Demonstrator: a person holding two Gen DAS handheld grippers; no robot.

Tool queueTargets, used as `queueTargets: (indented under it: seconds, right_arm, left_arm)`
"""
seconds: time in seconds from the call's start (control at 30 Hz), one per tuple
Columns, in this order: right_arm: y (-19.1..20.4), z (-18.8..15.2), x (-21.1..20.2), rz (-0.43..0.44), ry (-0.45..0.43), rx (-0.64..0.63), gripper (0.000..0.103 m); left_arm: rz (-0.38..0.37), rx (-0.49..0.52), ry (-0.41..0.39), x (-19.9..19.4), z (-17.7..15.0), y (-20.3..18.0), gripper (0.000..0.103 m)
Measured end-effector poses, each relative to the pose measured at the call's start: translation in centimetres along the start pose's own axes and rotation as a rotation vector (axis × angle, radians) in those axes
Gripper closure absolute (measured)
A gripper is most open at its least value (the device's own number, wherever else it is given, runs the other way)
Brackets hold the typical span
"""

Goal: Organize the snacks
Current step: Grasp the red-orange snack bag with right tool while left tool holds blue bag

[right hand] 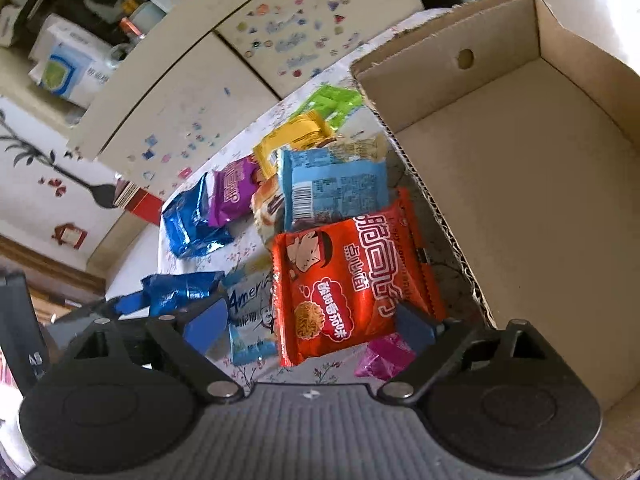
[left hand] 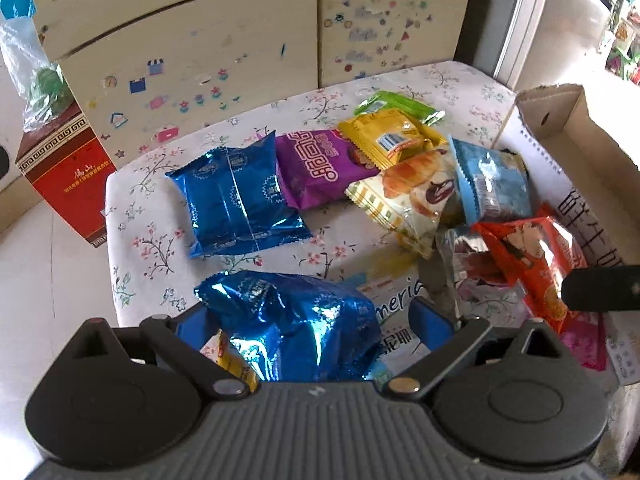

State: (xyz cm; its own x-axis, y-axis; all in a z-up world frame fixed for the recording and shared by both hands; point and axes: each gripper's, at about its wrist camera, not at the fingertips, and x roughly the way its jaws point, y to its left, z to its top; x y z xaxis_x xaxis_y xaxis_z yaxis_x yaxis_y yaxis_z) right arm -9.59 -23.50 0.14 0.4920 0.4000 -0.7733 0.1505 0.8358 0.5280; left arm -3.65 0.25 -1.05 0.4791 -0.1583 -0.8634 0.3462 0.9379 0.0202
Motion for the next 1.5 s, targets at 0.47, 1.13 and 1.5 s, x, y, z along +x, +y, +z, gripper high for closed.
queueTargets:
  seconds: [0.47, 1.13, 1.5]
  right_arm:
    - [2.0, 0.7, -1.4, 0.034, 0.014, -0.216, 0.004]
    - [4.6, -2.5, 1.8, -0.248, -0.006, -1.1, 0.002]
    - [5.6, -3.2, 3.7, -0.261, 0.006, -1.208, 0.0]
  left_arm:
    - [-0.028, -0.06, 0.003, -0.6, -0.5, 1.7, 0.02]
    - [-0.04, -0.007, 0.021, -0.2, 0.1, 0.5, 0.012]
    - [-0.033, -0.008, 0.057, 0.8, 0.2, 0.4, 0.01]
